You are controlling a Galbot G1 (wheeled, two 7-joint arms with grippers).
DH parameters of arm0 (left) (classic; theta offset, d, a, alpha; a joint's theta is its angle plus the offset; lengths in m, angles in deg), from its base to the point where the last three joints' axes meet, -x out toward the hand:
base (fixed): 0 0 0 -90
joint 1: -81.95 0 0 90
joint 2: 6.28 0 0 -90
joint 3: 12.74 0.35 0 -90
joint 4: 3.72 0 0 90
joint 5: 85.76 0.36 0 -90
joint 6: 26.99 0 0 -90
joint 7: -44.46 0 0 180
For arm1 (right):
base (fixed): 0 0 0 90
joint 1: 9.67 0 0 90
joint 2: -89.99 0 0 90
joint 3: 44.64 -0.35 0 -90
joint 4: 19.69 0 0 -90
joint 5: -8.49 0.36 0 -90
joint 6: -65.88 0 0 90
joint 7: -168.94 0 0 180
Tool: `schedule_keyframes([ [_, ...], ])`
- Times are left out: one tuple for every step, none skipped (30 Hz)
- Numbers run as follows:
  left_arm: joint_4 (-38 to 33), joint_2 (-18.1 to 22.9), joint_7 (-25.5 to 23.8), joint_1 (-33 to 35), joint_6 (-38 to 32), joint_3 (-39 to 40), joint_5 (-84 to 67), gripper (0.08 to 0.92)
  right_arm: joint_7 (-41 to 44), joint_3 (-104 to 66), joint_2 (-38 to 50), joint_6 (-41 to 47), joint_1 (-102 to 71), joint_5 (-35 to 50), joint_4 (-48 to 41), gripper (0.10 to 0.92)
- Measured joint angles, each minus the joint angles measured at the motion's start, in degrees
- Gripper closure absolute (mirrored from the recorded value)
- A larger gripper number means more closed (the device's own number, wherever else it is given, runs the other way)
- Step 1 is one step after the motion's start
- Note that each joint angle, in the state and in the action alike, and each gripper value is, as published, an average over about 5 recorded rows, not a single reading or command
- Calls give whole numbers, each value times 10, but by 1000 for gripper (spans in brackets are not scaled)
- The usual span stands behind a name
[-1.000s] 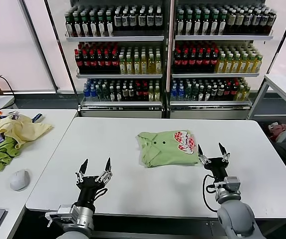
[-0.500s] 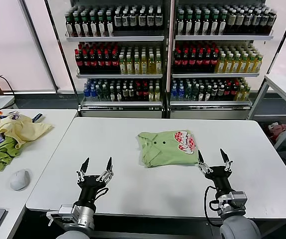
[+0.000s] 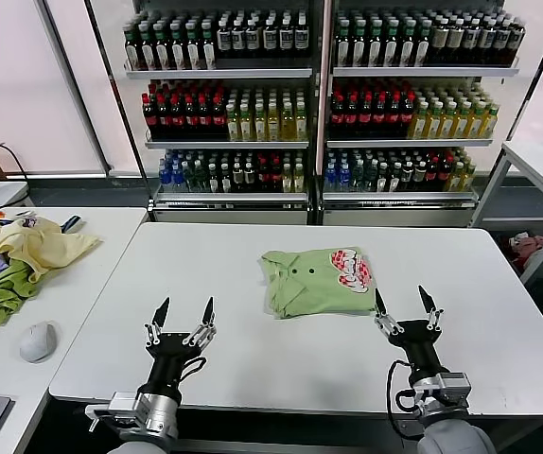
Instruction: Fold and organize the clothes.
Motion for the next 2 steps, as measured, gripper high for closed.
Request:
schedule_keyframes([
  [-1, 0, 0, 1, 0, 0, 0, 177, 0, 0, 0, 0, 0, 0, 0, 203],
  [-1, 0, -1, 1, 0, -1, 0, 177, -1, 1, -1, 0, 0, -1, 1, 203],
])
